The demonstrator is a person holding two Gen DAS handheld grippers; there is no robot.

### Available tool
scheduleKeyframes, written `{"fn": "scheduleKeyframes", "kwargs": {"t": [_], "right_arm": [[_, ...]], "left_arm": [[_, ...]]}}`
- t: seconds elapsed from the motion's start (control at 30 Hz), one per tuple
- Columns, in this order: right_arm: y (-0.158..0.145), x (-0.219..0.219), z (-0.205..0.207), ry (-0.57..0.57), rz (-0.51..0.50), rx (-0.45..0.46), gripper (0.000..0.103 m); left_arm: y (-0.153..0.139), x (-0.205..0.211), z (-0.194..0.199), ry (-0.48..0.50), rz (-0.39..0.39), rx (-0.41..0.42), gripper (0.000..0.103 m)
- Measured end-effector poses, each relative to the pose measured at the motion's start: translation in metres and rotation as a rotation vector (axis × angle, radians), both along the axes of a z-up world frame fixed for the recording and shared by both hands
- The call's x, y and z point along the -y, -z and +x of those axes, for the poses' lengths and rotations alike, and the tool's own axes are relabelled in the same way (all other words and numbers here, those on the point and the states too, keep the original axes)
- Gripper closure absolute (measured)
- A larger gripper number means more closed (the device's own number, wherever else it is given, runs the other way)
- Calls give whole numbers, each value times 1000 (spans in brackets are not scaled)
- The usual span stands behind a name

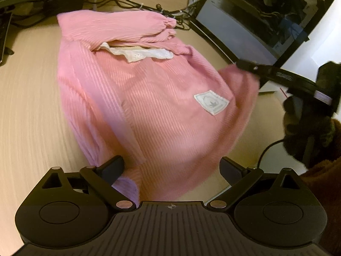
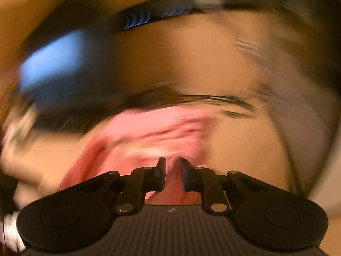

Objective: Fold clothes
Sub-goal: 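Grasp the dress side edge with the right gripper and fold it inward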

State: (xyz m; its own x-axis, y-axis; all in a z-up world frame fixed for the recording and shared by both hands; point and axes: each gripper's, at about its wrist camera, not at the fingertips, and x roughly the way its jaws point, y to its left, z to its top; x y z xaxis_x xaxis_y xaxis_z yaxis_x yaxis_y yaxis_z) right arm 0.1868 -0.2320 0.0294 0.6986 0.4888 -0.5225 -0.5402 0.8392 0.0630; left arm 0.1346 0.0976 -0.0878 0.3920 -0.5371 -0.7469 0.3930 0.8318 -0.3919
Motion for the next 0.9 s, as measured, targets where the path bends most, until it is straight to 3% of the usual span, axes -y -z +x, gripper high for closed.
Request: {"fn": "scheduleKeyframes", "kwargs": {"t": [0.23, 0.3, 0.33, 0.37, 0.43, 0.5, 0.63, 0.7, 0.73, 0.77, 0.8, 0.83, 0.9], "right_arm": [[32, -35, -29, -305, -253, -119, 90], [26, -27, -27, -304, -218, -178, 85], [19, -20, -26, -294, -186, -197, 76], [9, -12, -24, -279, -150, -198, 70], [-10, 3, -22, -206, -95, -160, 41], [-20, 8, -16, -79, -81, -107, 26], [-3, -11, 8, 165, -142, -23, 19], [17, -17, 22, 223, -135, -62, 19], [25, -16, 27, 242, -119, -94, 22], [31, -13, 32, 257, -97, -128, 35], [38, -10, 36, 272, -76, -163, 84], [37, 0, 38, 286, -15, -200, 94], [26, 30, 29, 304, 115, -235, 94]], "left_arm": [[1, 1, 2, -10, -18, -2, 2], [2, 2, 2, -15, -19, 0, 1], [1, 2, 1, -16, -17, 1, 1], [1, 2, 0, -17, -15, 2, 1], [2, 1, -1, -20, -16, 2, 1], [2, 0, -1, -23, -23, 3, 1], [4, 2, 0, -27, -34, 4, 0], [4, 2, 0, -24, -33, 4, 0], [4, 2, 0, -23, -33, 1, 0], [4, 2, 1, -22, -34, -2, 0], [4, 1, 1, -21, -34, -5, 0], [4, 1, 1, -18, -30, -5, 0], [3, 2, 1, -14, -20, -5, 0]]}}
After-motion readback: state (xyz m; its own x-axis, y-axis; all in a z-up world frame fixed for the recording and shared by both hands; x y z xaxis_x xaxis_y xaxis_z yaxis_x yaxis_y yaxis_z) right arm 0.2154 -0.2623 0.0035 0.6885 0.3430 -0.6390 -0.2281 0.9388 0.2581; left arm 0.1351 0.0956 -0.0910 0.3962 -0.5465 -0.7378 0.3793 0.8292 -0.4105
